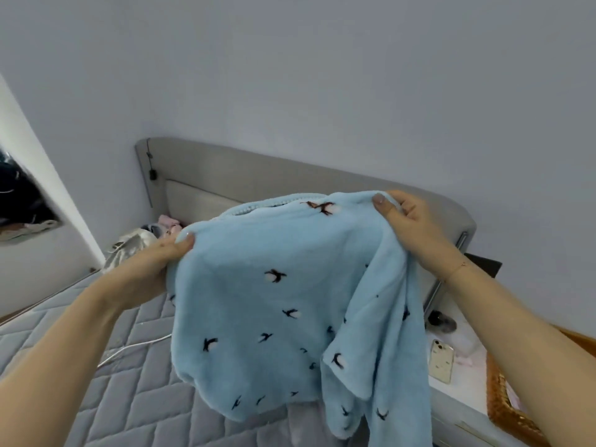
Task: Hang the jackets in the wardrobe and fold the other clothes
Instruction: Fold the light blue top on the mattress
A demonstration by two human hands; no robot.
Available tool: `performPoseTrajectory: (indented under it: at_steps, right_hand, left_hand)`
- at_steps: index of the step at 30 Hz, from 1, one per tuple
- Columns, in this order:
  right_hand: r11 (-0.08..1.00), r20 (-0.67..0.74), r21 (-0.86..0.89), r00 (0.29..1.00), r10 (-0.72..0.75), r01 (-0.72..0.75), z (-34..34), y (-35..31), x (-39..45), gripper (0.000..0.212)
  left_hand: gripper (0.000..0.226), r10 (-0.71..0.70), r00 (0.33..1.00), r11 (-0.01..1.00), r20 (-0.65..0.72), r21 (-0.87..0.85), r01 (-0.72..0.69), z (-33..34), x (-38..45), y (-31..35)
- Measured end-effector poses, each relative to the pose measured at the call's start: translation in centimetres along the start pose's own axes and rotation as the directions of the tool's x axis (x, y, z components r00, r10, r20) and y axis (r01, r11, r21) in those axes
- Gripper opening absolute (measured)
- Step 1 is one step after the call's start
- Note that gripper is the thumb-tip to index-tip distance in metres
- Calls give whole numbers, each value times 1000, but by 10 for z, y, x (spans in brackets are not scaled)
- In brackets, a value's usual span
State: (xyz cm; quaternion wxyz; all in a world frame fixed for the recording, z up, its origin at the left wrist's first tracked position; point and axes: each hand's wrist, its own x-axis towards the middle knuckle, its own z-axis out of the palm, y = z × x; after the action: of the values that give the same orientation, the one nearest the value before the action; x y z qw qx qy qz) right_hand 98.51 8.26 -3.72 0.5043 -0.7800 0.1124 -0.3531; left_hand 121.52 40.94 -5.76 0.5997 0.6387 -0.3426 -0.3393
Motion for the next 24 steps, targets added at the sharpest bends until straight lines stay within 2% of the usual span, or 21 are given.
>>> performPoseTrajectory:
  at_steps: [2, 3, 5, 7, 10, 14, 17, 21, 24]
  right_hand:
    - [999, 56, 14, 998, 34, -35, -6, -16, -7, 22]
    - [998, 83, 34, 995, 49, -52, -9, -26, -11, 27]
    - [993, 140, 89, 988, 60, -73, -16, -42, -19, 33]
    - [989, 198, 120, 978, 65, -90, -20, -55, -27, 37]
    - [977, 270, 167, 959, 87, -136, -18, -63, -37, 35]
    - [938, 346, 254, 928, 138, -234, 3, -53, -43, 33]
    - [913, 379, 259, 903, 204, -315, 23, -30, -42, 34]
    - [900, 374, 122, 859, 349, -419, 53, 36, -37, 40]
    - [860, 373, 13, 801, 469, -510, 80, 113, -44, 35]
  left_hand:
    - [47, 153, 977, 988, -147, 23, -152, 8, -7, 19]
    - [52, 237, 948, 971, -211, 80, -224, 11, -10, 31]
    - [50, 381, 880, 919, -285, 223, -325, 16, -18, 53]
    - [39, 484, 822, 852, -301, 377, -363, 16, -26, 70]
    - [32, 527, 777, 815, -344, 464, -348, 11, -39, 79]
    - [21, 512, 759, 798, -403, 551, -245, -1, -47, 71]
    - [2, 458, 795, 798, -398, 579, -169, -16, -39, 54]
    - [9, 191, 914, 824, -357, 564, 48, -35, -3, 5]
    - [10, -55, 950, 831, -308, 514, 215, -48, 33, -60]
